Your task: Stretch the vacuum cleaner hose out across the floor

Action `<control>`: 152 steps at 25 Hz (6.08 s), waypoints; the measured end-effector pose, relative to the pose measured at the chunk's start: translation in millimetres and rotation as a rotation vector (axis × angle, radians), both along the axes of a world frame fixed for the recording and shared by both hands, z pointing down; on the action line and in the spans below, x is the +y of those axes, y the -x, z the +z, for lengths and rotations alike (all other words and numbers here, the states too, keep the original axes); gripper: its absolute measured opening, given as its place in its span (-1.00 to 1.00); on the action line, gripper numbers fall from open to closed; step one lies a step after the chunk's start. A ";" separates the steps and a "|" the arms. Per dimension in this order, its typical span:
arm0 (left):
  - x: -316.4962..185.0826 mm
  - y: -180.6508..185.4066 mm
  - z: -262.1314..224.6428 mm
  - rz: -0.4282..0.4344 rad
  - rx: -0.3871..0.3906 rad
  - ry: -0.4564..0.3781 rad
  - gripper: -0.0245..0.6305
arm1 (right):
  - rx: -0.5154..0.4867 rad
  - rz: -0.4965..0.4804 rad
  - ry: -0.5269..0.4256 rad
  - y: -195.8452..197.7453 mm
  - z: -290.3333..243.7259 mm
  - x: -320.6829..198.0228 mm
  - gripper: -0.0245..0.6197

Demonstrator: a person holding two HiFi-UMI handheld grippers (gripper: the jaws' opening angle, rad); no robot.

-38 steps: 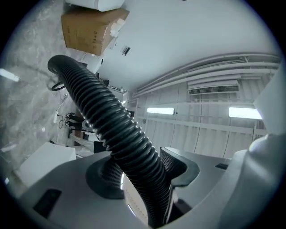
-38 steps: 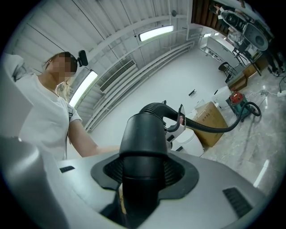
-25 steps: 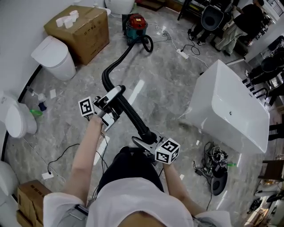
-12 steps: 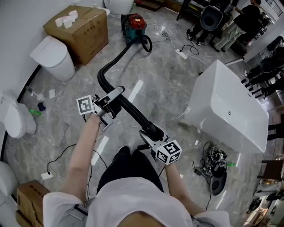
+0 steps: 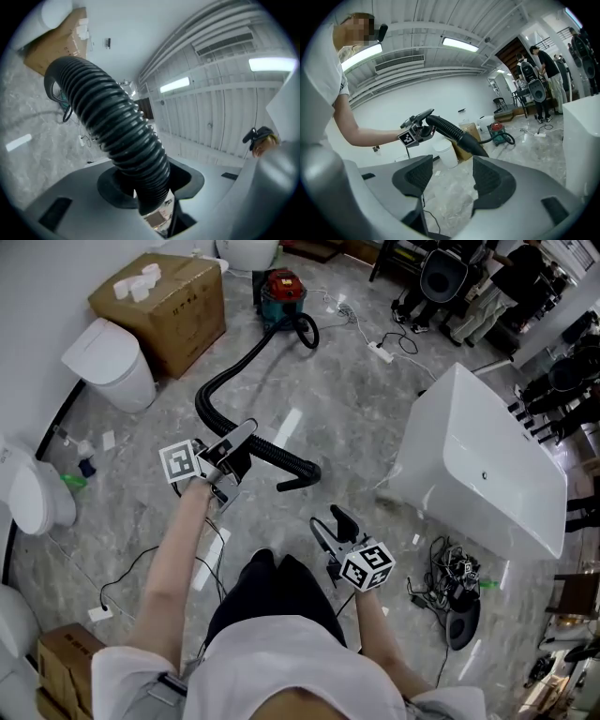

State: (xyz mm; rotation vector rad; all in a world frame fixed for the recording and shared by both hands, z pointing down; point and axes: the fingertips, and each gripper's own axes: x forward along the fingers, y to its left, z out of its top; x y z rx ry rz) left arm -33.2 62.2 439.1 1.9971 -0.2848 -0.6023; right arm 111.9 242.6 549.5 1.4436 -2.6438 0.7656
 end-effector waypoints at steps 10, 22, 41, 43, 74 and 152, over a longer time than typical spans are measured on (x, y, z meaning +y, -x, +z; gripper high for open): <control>42.5 -41.4 54.7 0.252 -0.483 -0.152 -0.43 | -0.160 -0.115 0.068 14.5 -11.9 0.4 -0.14; 126.3 -57.2 114.8 0.625 -0.929 -0.434 -0.43 | -0.290 -0.106 0.074 14.4 -31.3 -19.3 -0.14; 167.1 -46.3 162.8 0.881 -1.287 -0.696 -0.43 | -0.378 -0.089 0.070 11.8 -42.6 -25.7 -0.13; 164.8 -44.5 164.6 0.875 -1.316 -0.706 -0.43 | -0.391 -0.078 0.077 10.5 -41.8 -25.9 -0.13; 184.4 -44.9 193.1 1.068 -1.735 -1.018 -0.42 | -0.706 0.284 0.412 39.7 -11.4 -87.3 -0.36; 110.5 12.9 67.1 -0.260 0.360 0.376 -0.05 | -1.498 0.583 0.427 -13.8 -19.8 -124.2 -0.43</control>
